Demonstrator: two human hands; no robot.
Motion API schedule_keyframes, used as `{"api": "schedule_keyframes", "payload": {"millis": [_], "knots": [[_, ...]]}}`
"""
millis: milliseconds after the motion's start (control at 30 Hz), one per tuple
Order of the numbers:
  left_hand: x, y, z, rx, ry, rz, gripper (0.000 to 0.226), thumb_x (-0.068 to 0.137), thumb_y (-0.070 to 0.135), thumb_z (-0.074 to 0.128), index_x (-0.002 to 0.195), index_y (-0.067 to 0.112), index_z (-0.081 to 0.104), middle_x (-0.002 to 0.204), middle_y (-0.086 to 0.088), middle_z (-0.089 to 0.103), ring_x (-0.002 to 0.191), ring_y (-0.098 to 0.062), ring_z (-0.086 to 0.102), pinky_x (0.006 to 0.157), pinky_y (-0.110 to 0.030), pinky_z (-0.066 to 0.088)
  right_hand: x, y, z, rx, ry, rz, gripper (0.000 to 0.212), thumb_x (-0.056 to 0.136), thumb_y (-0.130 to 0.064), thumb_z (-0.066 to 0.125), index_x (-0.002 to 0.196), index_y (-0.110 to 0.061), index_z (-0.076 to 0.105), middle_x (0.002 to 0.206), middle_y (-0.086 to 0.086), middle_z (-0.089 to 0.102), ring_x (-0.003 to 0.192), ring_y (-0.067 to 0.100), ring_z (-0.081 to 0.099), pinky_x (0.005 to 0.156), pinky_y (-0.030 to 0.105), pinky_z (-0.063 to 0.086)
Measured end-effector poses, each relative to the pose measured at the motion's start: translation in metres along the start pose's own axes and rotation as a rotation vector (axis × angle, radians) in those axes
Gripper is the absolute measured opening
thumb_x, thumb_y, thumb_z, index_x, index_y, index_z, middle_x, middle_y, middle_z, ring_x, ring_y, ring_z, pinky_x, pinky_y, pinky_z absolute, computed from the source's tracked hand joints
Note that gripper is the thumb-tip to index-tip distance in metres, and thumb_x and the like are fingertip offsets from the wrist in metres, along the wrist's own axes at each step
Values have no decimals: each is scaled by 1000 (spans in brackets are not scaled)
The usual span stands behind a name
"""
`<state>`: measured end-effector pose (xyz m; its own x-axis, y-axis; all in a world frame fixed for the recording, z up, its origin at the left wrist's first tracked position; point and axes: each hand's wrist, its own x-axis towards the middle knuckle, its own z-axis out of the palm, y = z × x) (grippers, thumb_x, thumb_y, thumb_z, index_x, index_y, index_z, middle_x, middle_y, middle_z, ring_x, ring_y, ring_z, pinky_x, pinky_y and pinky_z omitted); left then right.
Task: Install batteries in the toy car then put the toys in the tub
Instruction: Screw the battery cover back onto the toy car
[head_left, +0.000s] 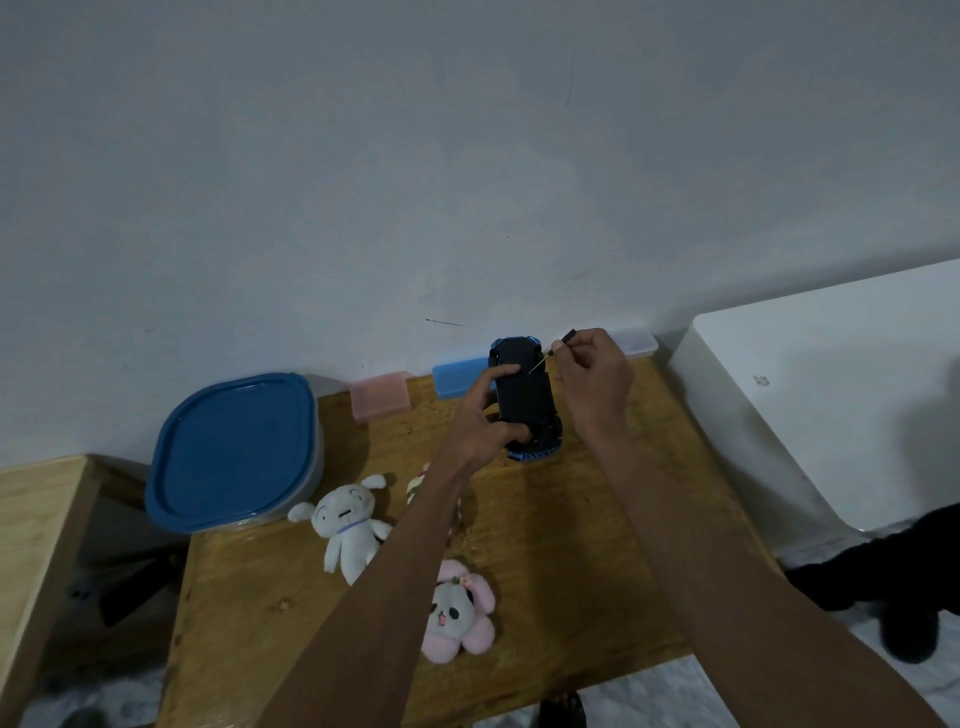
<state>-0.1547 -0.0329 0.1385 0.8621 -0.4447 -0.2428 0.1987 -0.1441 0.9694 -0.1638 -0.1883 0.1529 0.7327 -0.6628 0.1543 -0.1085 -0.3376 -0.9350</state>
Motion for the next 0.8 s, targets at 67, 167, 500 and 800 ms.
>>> {"api": "schedule_keyframes", "payload": {"millis": [67,167,500,800], "knots": [[-1,-1,0,19,-2,1,81,72,-14,74,136,29,50,119,4,55,111,-32,62,80,-48,63,-2,-2,-1,-39,-12,-65,10,90,-19,71,93,-12,65,80,-8,66,76,4,65,63,13,50],[-2,-2,0,40,-1,0,81,71,-11,75,135,31,49,118,5,56,112,-31,61,82,-49,62,-2,-3,0,-86,-47,-144,12,88,-15,73,96,-10,65,82,-4,68,74,2,64,62,10,51],[-4,-4,-2,40,25,-6,79,70,-7,78,131,35,51,121,4,57,114,-30,60,84,-52,61,-2,-3,-4,-172,-120,-411,27,92,-12,69,119,-13,68,96,5,77,87,19,73,75,36,61],[-8,-5,-1,23,42,-4,80,67,-5,80,131,35,52,125,-1,57,114,-31,61,84,-55,60,-1,-9,-5,-161,-123,-409,20,88,-15,74,106,-11,64,84,2,72,77,15,69,69,29,59]]}}
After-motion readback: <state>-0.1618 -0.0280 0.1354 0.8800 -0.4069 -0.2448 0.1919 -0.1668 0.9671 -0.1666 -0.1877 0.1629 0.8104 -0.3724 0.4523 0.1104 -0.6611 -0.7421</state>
